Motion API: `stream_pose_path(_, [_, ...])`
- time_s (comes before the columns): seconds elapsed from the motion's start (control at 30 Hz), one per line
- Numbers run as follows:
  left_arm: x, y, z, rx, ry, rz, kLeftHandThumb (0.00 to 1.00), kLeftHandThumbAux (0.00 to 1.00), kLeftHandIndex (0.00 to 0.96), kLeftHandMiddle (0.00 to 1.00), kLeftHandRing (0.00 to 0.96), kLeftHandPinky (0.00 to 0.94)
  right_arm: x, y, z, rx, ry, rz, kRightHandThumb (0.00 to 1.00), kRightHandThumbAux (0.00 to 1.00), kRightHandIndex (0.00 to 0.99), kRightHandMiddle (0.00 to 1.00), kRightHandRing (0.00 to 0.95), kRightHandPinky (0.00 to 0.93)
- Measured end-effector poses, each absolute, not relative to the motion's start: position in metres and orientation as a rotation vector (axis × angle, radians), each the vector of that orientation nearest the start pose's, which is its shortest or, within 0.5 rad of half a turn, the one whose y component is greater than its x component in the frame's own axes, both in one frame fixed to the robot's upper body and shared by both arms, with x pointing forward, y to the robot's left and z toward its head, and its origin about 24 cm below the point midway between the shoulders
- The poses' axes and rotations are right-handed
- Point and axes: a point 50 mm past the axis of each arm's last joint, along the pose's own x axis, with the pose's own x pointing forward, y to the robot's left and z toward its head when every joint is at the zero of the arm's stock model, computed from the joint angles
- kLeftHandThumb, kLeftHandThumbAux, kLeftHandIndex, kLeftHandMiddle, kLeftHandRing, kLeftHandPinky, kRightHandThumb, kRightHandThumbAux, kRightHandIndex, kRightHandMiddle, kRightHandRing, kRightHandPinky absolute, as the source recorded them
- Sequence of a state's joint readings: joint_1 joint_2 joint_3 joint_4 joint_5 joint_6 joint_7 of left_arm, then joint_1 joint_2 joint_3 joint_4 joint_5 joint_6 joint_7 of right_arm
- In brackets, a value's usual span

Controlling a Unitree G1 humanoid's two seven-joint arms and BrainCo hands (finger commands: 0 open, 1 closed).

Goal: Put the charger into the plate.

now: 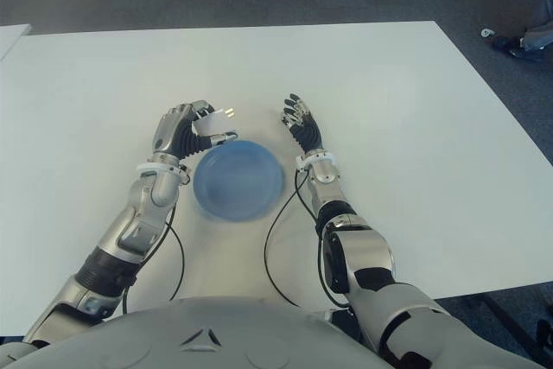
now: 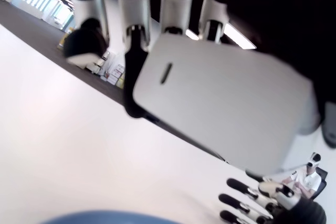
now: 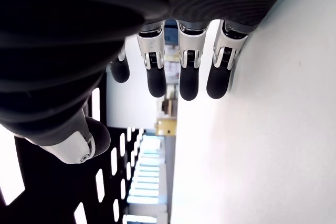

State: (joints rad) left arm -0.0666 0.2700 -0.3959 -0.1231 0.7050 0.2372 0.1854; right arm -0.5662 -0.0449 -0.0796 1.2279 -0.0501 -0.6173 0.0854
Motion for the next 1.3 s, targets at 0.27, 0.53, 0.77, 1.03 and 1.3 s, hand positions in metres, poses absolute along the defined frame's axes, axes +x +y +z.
stream_pose_path(0.27, [0.25, 0.109, 0.062, 0.954, -0.167, -0.132, 0.853, 0.667, 0.4, 0.544, 0.839, 0.846, 0.318, -0.132, -0.012, -0.075, 0.065, 0.174, 0.06, 0.572, 0.022, 0.14, 0.131, 0.119])
stream_pose_path(0.53, [0.248, 0.105, 0.063, 0.947, -0.193, -0.16, 0.853, 0.667, 0.401, 0.545, 0.844, 0.843, 0.318, -0.131, -0.012, -0.073, 0.065, 0.174, 0.059, 0.58, 0.021, 0.147, 0.138, 0.121])
stream_pose_path(0.77, [0.246, 0.102, 0.06, 0.949, -0.206, -0.187, 0.851, 0.667, 0.401, 0.543, 0.839, 0.815, 0.318, -0.13, -0.012, -0.071, 0.065, 0.175, 0.055, 0.584, 0.019, 0.152, 0.143, 0.125])
stream_pose_path(1.03, [0.243, 0.102, 0.057, 1.005, -0.253, -0.24, 0.497, 0.436, 0.234, 0.322, 0.377, 0.372, 0.318, -0.13, -0.012, -0.072, 0.065, 0.177, 0.046, 0.581, 0.018, 0.151, 0.144, 0.121])
stream_pose_path(1.3, [0.24, 0.117, 0.04, 1.145, -0.253, -0.311, 0.299, 0.304, 0.094, 0.123, 0.152, 0.194, 0.318, -0.13, -0.012, -0.074, 0.069, 0.177, 0.055, 0.581, 0.016, 0.15, 0.143, 0.12])
